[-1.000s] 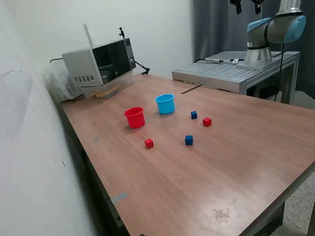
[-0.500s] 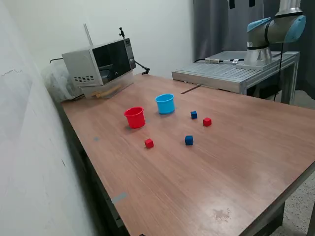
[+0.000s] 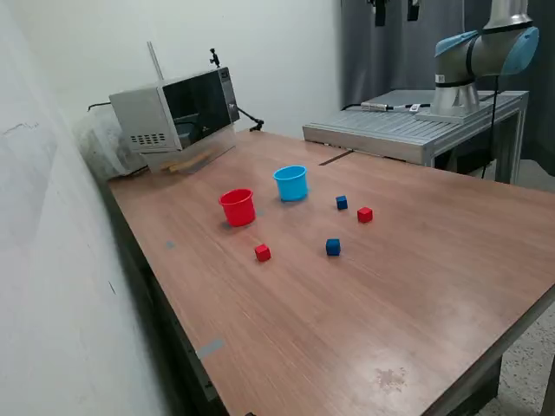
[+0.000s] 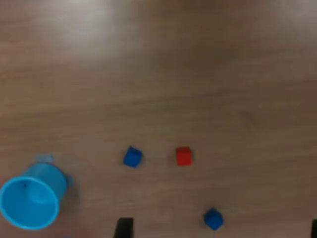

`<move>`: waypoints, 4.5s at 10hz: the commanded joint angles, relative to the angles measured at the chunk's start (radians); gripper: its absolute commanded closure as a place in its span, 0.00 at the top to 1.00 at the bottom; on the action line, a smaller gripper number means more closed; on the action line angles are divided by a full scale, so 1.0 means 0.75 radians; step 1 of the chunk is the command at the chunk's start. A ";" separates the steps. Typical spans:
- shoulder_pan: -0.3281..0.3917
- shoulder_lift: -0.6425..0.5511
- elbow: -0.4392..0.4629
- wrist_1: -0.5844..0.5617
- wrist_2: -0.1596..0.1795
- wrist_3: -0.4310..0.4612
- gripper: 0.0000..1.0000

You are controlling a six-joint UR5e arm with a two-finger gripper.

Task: Place red objects in the red bin, and blue objects in the blue bin.

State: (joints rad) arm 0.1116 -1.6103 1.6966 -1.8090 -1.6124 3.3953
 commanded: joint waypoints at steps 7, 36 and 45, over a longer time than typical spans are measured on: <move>-0.190 0.605 0.190 -0.670 -0.006 0.136 1.00; -0.243 0.602 0.135 -0.701 -0.018 0.065 0.00; -0.550 0.668 0.027 -0.668 -0.018 -0.029 0.00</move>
State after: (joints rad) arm -0.2720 -1.1287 1.7257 -2.3108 -1.6260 3.3770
